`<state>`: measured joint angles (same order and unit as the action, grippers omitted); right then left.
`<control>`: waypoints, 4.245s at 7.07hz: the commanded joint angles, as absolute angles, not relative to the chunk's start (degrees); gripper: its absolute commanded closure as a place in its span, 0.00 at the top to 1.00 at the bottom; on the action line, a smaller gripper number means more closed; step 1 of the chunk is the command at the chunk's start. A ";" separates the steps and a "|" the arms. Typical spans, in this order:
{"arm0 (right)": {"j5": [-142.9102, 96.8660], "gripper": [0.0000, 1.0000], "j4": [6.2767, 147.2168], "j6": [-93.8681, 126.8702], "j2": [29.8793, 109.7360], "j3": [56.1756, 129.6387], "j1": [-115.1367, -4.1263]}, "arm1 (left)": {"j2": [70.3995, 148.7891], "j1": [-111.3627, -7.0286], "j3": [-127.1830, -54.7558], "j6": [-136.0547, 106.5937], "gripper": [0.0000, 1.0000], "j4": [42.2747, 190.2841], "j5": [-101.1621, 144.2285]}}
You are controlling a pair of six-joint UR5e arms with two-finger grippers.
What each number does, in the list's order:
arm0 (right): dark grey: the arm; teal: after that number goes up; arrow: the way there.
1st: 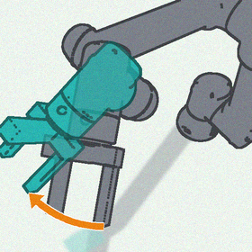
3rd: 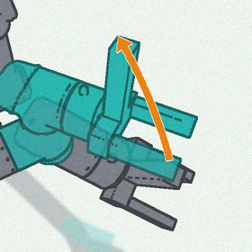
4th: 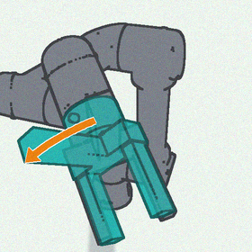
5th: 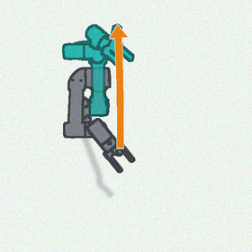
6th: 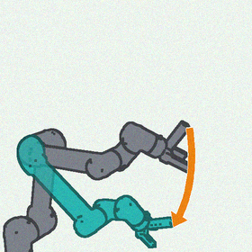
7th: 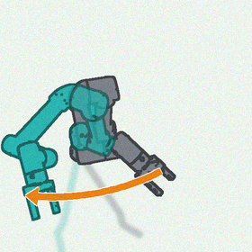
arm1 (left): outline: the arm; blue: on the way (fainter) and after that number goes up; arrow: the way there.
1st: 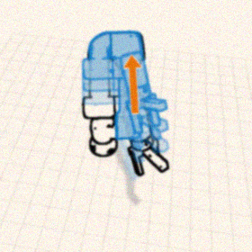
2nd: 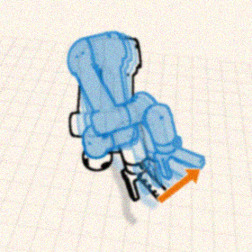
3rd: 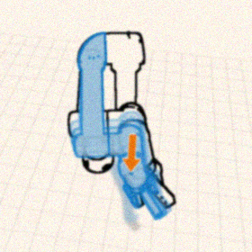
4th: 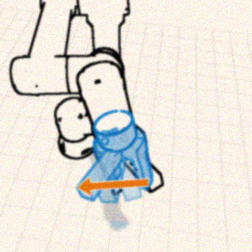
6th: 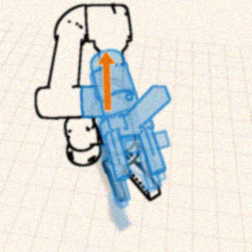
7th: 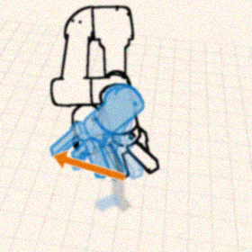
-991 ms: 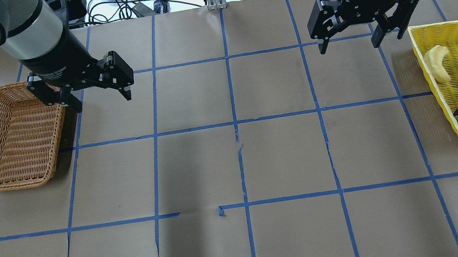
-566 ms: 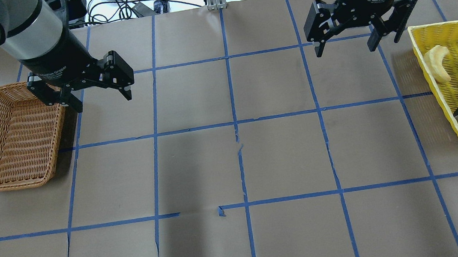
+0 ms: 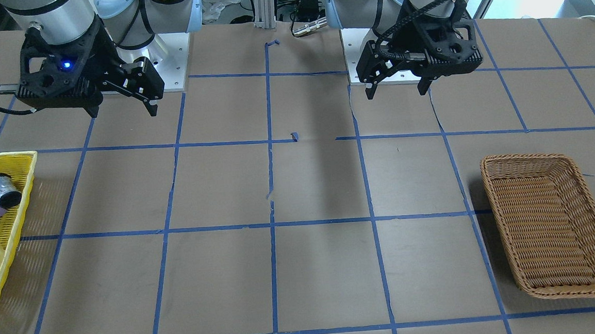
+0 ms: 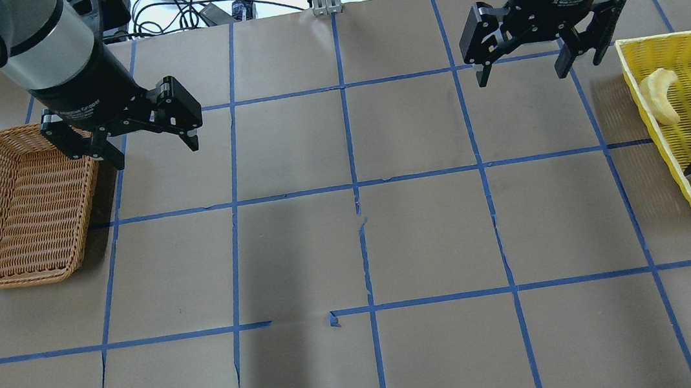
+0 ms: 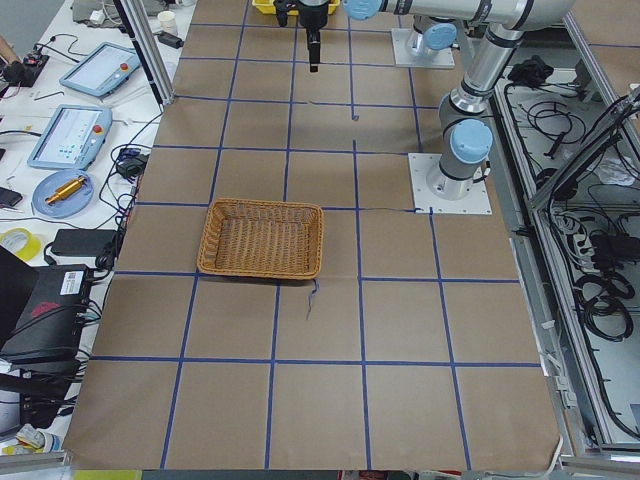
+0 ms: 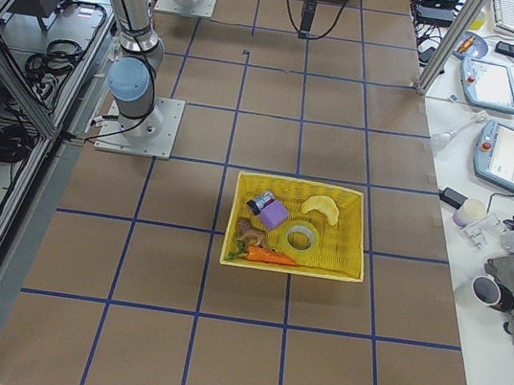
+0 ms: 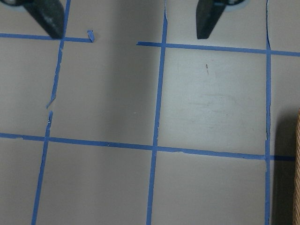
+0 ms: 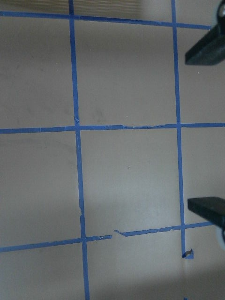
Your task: Transfer tape with both arms
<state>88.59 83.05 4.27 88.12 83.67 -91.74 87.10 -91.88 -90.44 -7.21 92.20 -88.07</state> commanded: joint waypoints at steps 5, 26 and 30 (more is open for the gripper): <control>88.86 1.00 83.14 4.13 87.80 85.43 -90.97 | 87.10 -91.93 -90.35 -7.21 1.00 92.20 -88.15; 92.02 0.00 127.71 -79.98 53.78 85.78 -47.28 | 87.01 -91.85 -90.70 -7.21 1.00 92.20 -88.16; 91.14 0.00 110.88 -76.91 67.20 85.08 -49.12 | 87.10 -91.76 -90.79 -7.21 1.00 92.11 -88.15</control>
